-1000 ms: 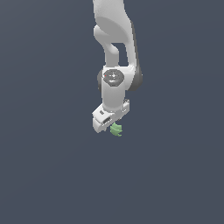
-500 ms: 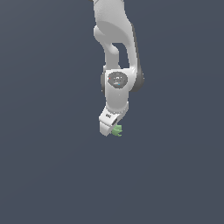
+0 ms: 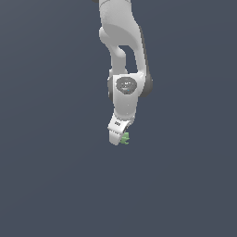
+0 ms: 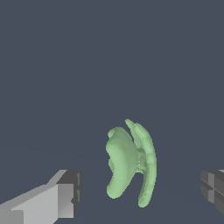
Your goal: Pick up the object and move it to a goal position.
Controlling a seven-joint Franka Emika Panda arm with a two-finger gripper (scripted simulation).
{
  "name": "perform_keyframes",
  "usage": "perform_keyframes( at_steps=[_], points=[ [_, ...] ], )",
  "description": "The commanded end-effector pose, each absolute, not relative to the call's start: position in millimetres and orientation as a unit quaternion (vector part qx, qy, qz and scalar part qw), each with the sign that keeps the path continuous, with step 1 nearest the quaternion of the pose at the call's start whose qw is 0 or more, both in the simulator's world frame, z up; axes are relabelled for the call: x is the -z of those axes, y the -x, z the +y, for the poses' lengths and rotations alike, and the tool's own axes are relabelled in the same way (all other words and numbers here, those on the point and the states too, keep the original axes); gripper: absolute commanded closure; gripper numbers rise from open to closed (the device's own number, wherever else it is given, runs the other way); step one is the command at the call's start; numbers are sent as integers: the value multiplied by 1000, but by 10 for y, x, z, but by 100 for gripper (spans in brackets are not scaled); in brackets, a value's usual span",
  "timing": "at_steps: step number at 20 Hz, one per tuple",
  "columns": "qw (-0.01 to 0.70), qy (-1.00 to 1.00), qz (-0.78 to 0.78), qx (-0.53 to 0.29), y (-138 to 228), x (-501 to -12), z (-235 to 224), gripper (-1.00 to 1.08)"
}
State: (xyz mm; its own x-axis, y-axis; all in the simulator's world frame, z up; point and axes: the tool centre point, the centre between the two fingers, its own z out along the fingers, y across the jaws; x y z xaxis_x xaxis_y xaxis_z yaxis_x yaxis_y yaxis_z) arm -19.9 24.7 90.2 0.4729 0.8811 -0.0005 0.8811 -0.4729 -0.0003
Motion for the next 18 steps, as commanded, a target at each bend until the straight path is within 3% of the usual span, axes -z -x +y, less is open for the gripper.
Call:
perform_keyframes(
  at_steps=[1,18],
  points=[
    [0,-856,517,0,199,-900,251,-92],
    [0,-856,517,0,203,-400,251,-92]
  ],
)
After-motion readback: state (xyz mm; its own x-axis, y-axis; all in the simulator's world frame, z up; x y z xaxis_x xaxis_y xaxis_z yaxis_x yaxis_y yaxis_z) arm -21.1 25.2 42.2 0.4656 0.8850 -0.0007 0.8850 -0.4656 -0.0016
